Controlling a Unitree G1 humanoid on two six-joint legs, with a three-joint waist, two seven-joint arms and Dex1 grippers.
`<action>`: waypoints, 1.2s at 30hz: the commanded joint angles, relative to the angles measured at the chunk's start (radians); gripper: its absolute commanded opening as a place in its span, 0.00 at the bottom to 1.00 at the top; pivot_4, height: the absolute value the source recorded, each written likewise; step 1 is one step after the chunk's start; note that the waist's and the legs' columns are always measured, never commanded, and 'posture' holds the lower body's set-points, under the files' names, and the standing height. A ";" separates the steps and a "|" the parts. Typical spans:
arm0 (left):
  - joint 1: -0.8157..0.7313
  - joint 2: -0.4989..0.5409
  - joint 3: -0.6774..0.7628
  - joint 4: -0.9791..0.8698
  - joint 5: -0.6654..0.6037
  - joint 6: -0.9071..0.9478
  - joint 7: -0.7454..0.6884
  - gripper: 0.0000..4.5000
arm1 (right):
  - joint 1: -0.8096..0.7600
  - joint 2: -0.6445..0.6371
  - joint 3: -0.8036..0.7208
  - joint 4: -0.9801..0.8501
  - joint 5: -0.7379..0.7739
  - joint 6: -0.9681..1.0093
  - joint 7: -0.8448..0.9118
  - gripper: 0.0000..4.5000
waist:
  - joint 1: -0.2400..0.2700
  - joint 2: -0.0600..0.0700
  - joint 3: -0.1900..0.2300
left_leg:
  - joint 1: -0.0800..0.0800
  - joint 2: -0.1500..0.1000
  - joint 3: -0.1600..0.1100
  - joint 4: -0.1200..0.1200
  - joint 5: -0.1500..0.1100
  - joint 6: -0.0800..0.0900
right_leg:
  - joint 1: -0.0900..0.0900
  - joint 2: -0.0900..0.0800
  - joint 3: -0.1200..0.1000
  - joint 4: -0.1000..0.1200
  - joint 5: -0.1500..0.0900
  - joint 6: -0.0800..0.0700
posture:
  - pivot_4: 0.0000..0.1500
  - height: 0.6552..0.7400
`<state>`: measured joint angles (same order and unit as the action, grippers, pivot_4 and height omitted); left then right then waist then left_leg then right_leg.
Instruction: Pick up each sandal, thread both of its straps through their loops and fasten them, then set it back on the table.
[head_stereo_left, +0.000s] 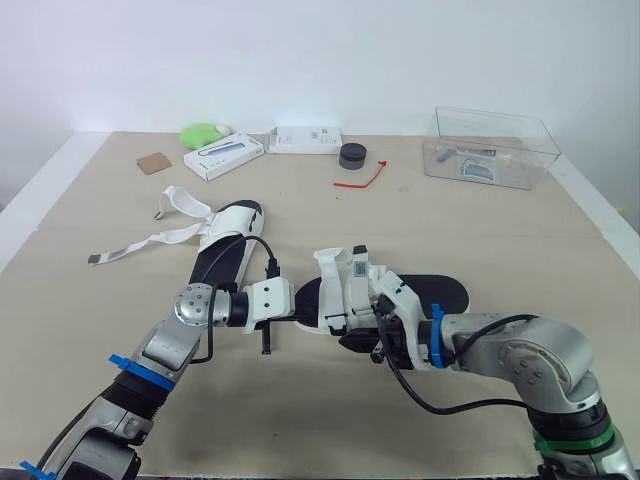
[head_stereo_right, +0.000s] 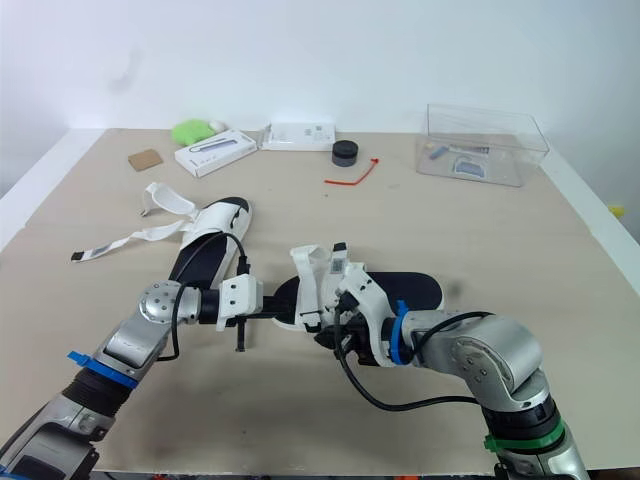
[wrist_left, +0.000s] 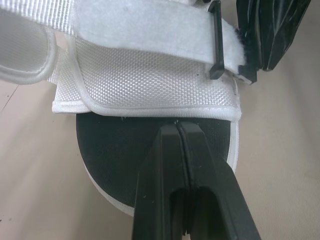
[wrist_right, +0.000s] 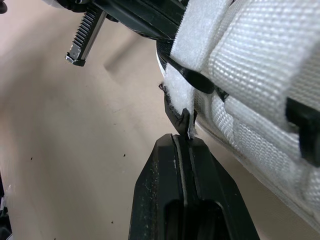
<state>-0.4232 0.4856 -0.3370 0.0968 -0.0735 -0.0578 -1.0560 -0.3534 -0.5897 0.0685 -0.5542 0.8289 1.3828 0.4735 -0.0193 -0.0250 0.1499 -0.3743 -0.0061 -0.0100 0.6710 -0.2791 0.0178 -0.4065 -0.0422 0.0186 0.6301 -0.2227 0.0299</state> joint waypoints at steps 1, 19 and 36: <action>0.035 0.007 -0.064 0.051 0.052 0.035 -0.028 0.00 | -0.029 -0.017 -0.055 -0.033 0.020 -0.001 0.005 0.03 | 0.000 0.000 0.000 | 0.000 0.000 0.000 0.000 0.000 0.000 | 0.000 0.000 0.000 0.000 0.000 0.000 | 1.00 1.00; 0.048 0.012 -0.067 0.043 0.052 0.039 -0.029 0.00 | -0.019 -0.062 -0.059 -0.079 0.046 -0.010 0.029 0.41 | 0.000 0.000 0.000 | 0.000 0.000 0.000 0.000 0.000 0.000 | 0.000 0.000 0.000 0.000 0.000 0.000 | 1.00 1.00; 0.041 0.008 -0.067 0.050 0.055 0.033 -0.026 0.00 | -0.057 0.026 -0.071 -0.069 0.067 0.002 -0.046 0.41 | 0.000 0.000 0.000 | 0.000 0.000 0.000 0.000 0.000 0.000 | 0.000 0.000 0.000 0.000 0.000 0.000 | 1.00 1.00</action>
<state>-0.4225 0.4848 -0.3385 0.0989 -0.0734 -0.0581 -1.0563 -0.3856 -0.5728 0.0277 -0.6057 0.8828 1.3946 0.4375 -0.0193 -0.0250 0.1499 -0.3744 -0.0060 -0.0102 0.6710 -0.2791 0.0178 -0.4064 -0.0422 0.0186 0.6301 -0.2229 0.0302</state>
